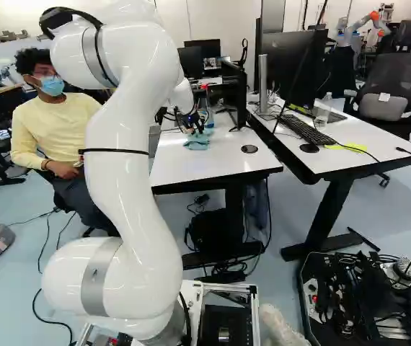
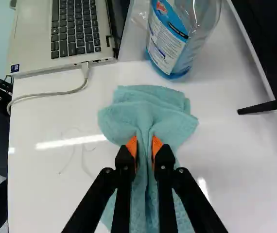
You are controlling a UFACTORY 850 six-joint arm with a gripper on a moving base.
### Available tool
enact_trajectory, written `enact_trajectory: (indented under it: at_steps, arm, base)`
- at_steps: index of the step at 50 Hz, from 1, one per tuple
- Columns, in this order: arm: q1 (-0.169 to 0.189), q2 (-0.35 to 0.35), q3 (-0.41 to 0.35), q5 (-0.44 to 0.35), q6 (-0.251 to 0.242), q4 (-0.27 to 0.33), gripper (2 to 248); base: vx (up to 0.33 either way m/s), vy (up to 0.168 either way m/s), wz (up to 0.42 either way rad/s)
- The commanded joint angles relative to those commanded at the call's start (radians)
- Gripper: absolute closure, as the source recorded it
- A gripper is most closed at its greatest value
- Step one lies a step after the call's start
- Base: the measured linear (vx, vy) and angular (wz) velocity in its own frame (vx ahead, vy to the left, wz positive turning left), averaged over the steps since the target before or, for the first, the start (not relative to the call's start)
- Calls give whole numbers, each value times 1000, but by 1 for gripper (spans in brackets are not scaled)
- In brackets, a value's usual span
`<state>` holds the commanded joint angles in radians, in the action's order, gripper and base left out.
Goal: Clean the table with the green towel
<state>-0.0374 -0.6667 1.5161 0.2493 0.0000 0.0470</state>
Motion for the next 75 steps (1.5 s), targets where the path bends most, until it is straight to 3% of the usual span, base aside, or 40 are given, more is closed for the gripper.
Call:
enact_trajectory:
  at_steps: [24,42,55,75]
  arm:
    - [-49,-76,109,0,0,0,194]
    - [-92,-99,142,0,0,0,194]
    - [-123,-80,115,0,0,0,194]
    - [-154,-6,9,0,0,0,194]
  base:
    - [0,0,0]
    - [0,0,0]
    - [0,0,0]
    - [0,0,0]
